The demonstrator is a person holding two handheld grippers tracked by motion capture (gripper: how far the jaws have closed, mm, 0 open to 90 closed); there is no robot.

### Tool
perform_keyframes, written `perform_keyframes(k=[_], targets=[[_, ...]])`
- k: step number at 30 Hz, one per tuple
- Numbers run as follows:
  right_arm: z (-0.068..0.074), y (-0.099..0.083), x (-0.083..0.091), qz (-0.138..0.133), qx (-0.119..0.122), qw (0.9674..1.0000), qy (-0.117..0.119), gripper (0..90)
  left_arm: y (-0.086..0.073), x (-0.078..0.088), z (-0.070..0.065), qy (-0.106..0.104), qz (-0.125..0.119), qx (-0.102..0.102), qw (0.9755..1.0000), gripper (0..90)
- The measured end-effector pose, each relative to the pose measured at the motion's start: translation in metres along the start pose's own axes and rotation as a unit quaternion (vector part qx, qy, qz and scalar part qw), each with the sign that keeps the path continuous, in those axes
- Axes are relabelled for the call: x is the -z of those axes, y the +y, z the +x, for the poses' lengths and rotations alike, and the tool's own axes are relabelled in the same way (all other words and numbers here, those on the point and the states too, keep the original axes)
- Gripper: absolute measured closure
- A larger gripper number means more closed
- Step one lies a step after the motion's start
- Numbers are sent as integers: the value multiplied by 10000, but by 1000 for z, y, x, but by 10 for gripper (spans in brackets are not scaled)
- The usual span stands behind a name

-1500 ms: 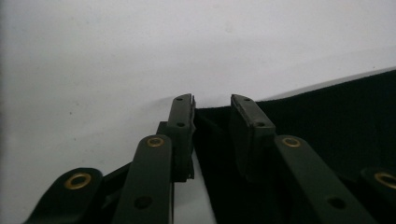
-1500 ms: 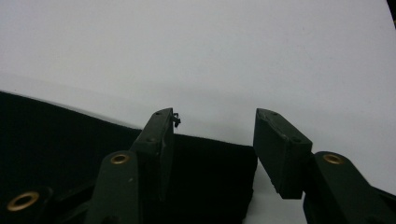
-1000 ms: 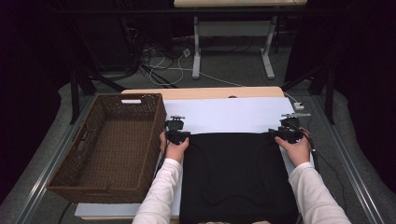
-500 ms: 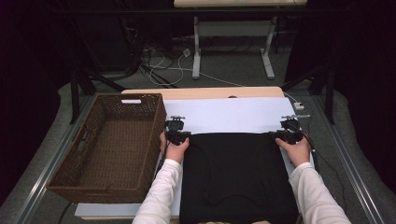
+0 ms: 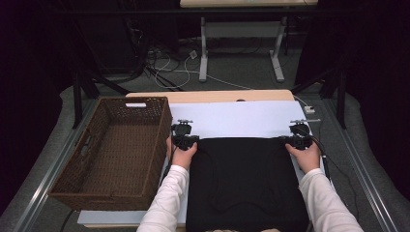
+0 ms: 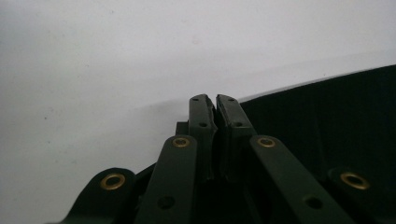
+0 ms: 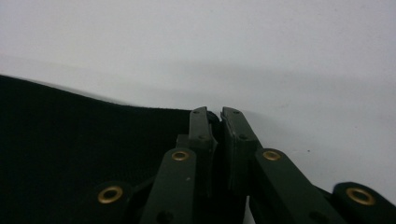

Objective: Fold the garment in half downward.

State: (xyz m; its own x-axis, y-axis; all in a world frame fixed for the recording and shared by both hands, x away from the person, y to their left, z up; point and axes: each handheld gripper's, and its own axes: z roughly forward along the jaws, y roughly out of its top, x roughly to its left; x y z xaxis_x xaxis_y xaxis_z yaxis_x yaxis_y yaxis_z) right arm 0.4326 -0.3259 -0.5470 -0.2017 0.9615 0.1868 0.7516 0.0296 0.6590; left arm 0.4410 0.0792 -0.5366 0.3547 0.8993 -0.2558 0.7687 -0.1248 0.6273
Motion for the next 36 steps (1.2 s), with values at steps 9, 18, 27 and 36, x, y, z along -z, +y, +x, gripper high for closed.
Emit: perform_keyframes(k=[9, 18, 27, 36], targets=[[7, 6, 13, -183, 40, 9997, 159, 847, 4, 9, -6, -31, -64, -104, 9999, 861], [16, 13, 30, -366, -9, 9985, 417, 851, 14, 18, -11, 12, -166, -138, 9998, 862], [18, 22, 46, -421, -81, 9979, 489, 854, 23, 28, -16, -21, -225, -239, 9995, 863], [25, 34, 50, -319, -59, 9980, 539, 854, 31, 33, -19, -229, -187, -206, 9994, 864]])
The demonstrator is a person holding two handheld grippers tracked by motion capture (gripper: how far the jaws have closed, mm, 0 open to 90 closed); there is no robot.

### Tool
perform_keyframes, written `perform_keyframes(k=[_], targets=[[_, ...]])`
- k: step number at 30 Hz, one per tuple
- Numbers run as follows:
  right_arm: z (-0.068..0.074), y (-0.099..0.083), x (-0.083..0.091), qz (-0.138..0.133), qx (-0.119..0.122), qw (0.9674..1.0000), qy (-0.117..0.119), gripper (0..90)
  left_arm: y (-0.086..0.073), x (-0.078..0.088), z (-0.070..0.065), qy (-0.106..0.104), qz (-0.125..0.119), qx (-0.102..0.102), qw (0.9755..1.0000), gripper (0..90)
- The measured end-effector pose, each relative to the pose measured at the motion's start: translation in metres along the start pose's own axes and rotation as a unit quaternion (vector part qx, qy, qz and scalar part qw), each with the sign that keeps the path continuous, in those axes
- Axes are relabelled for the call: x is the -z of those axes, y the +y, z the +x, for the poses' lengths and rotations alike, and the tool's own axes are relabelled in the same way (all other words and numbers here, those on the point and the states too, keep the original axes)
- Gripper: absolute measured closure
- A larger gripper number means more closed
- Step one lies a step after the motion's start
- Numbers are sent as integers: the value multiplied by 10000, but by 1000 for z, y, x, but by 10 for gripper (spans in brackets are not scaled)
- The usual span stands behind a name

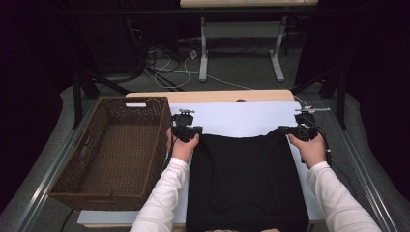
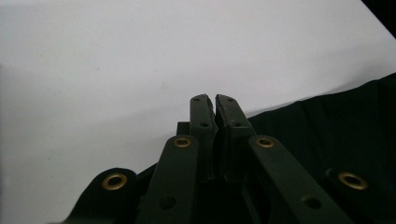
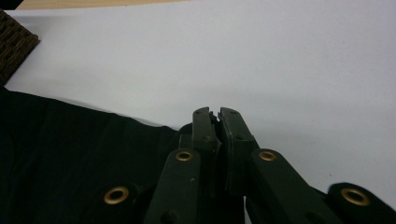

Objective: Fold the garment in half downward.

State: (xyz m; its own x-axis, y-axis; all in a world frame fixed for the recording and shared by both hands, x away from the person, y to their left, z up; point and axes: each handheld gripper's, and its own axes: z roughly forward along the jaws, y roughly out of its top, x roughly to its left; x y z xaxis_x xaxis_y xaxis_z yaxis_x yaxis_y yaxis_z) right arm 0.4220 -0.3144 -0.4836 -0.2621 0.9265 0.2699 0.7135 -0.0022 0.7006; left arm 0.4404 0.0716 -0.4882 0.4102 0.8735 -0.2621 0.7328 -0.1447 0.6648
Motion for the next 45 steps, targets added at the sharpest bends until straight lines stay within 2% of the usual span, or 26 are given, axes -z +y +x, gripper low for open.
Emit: perform_keyframes(k=[7, 13, 23, 33, 39, 45], targets=[[6, 8, -2, 209, 169, 9996, -22, 854, 8, 0, -2, 31, 52, -38, 10000, 864], [11, 17, 0, 220, 371, 9989, -170, 855, 17, 0, -2, 165, 44, -102, 9998, 865], [7, 32, -5, 196, 239, 9989, -340, 856, 33, 1, 3, 311, -63, 48, 9995, 867], [0, 46, -12, -19, 90, 9982, -596, 857, 49, -4, 9, 519, -252, 132, 9982, 868], [-3, 56, -14, -222, 202, 9965, -784, 857, 61, -5, 12, 599, -391, 104, 9974, 869], [-6, 65, -12, -382, 162, 9957, -829, 857, 71, -3, 13, 618, -566, 125, 9964, 869]])
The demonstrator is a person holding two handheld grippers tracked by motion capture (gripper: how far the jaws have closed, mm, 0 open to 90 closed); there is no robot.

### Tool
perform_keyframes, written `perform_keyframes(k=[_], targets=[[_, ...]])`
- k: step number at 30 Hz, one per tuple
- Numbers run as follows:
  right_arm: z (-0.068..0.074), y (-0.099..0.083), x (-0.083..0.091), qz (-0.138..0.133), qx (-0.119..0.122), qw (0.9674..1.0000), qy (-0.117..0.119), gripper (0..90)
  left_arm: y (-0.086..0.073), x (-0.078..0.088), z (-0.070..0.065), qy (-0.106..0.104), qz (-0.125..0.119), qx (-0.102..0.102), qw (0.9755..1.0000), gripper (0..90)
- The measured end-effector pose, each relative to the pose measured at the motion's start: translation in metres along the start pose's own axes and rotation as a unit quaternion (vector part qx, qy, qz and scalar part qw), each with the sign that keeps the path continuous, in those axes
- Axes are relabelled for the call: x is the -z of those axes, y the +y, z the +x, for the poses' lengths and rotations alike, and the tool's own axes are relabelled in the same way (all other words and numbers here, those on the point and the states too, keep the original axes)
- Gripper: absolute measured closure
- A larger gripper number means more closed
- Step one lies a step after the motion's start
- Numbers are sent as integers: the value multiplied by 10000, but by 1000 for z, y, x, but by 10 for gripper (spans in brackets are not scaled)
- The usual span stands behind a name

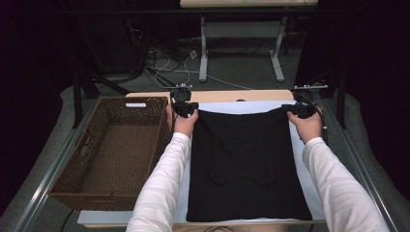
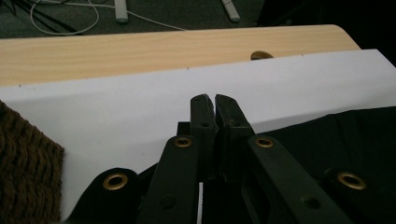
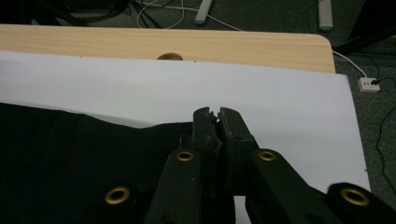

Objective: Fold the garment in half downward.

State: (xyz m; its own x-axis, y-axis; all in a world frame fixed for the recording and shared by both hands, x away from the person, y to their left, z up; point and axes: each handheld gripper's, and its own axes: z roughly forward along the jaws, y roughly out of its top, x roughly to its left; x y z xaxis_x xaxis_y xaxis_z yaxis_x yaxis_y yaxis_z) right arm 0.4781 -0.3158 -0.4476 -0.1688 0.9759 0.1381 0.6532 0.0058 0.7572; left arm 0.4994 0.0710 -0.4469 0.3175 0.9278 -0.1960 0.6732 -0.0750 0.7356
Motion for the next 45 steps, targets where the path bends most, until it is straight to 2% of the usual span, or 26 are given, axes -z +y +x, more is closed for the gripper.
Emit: perform_keyframes(k=[4, 6, 12, 19, 25, 32, 35, 40, 41, 42, 45], targets=[[-1, 4, 1, -211, 23, 9997, -97, 857, 5, -1, 1, 31, -124, -39, 9999, 868], [-3, 4, 1, -275, 39, 9995, -115, 857, 5, -3, 0, -5, -88, -28, 10000, 868], [-5, 0, -5, -98, -15, 9999, -107, 854, -1, -14, -2, 86, 80, -89, 9999, 866], [-4, -9, -17, 135, 1, 9999, -86, 851, -12, -29, 0, 186, 276, -55, 9994, 863], [-1, -13, -25, 178, 23, 9998, -94, 849, -20, -40, 0, 219, 397, -42, 9990, 858], [2, -18, -33, 224, 19, 9996, -144, 846, -23, -48, -2, 291, 467, -129, 9984, 844], [1, -18, -34, 196, 2, 9997, -142, 801, -25, -50, -1, 276, 469, -113, 9985, 792], [0, -20, -33, 153, -12, 9998, -112, 620, -27, -49, 1, 228, 465, -36, 9987, 599], [0, -20, -33, 153, -12, 9998, -112, 620, -27, -49, 1, 228, 465, -36, 9987, 558], [1, -21, -33, 163, 7, 9997, -158, 561, -28, -49, 0, 234, 496, 6, 9985, 521], [2, -23, -32, 205, 52, 9997, -148, 515, -30, -48, -1, 163, 472, 59, 9987, 455]])
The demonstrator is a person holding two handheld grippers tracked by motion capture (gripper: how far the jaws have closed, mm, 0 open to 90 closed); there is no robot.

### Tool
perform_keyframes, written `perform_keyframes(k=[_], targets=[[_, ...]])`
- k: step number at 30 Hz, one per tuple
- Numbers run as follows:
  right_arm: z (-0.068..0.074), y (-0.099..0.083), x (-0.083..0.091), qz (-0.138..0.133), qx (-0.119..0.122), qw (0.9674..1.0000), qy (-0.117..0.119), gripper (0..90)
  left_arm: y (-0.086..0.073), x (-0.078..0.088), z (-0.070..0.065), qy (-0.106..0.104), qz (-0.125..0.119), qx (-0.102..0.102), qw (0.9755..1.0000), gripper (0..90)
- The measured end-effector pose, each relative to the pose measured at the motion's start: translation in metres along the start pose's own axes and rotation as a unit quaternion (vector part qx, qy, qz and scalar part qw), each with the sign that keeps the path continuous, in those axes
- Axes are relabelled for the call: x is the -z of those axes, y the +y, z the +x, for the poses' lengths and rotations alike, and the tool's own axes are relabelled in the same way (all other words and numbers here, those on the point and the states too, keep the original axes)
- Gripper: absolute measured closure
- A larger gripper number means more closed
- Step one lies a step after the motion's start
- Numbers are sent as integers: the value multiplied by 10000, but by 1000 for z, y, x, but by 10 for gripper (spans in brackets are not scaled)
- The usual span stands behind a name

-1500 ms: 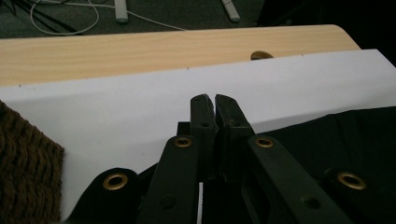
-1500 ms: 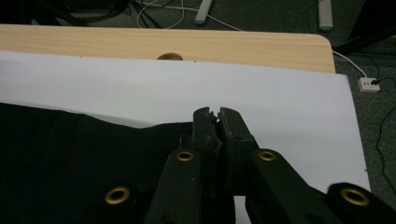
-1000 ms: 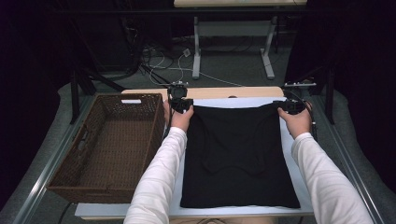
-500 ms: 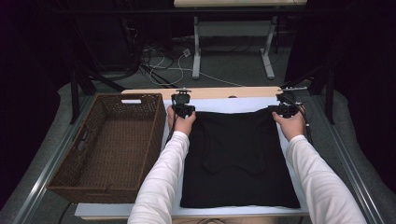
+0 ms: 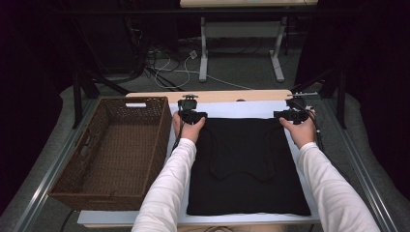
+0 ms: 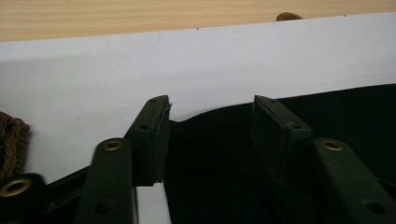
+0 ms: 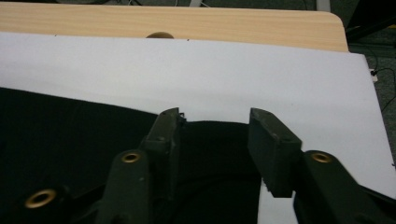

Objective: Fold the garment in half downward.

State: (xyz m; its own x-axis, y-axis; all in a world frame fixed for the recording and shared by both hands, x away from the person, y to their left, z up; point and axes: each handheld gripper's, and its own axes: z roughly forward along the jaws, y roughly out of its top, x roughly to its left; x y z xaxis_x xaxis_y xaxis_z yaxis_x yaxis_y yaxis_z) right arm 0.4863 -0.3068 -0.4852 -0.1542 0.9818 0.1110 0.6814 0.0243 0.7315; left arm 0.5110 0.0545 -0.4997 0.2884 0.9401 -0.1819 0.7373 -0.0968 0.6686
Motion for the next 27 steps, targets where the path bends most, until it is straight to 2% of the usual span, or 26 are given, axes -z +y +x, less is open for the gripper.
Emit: perform_keyframes(k=[5, 9, 12, 14, 16, 17, 21, 23, 25, 26, 27], targets=[[8, -3, 5, -53, 183, 9998, 53, 452, -3, 5, -3, -33, 107, -42, 9999, 395], [13, -4, 10, -105, 339, 9993, 81, 412, -4, 11, -4, -89, 97, 35, 9999, 372], [21, -6, 21, -161, 396, 9989, 192, 383, -7, 21, -7, -433, 4, 74, 9990, 389], [25, -7, 25, -183, 388, 9987, 273, 348, -8, 27, -9, -548, -7, 59, 9985, 418], [27, -9, 29, -141, 383, 9984, 379, 356, -9, 30, -11, -585, -6, 43, 9983, 421], [28, -10, 31, -160, 393, 9982, 419, 368, -9, 35, -14, -713, -27, -18, 9974, 429], [31, -12, 40, -290, 436, 9976, 449, 370, -11, 43, -20, -827, -86, -158, 9964, 424], [34, -15, 47, -284, 373, 9974, 556, 332, -14, 49, -27, -972, -17, -249, 9949, 381], [37, -17, 53, -347, 348, 9967, 651, 304, -17, 54, -32, -980, -44, -455, 9941, 350], [37, -17, 53, -347, 348, 9967, 651, 304, -17, 54, -32, -980, -44, -455, 9941, 319], [39, -20, 58, -408, 354, 9960, 713, 285, -20, 57, -36, -937, -128, -684, 9932, 275]])
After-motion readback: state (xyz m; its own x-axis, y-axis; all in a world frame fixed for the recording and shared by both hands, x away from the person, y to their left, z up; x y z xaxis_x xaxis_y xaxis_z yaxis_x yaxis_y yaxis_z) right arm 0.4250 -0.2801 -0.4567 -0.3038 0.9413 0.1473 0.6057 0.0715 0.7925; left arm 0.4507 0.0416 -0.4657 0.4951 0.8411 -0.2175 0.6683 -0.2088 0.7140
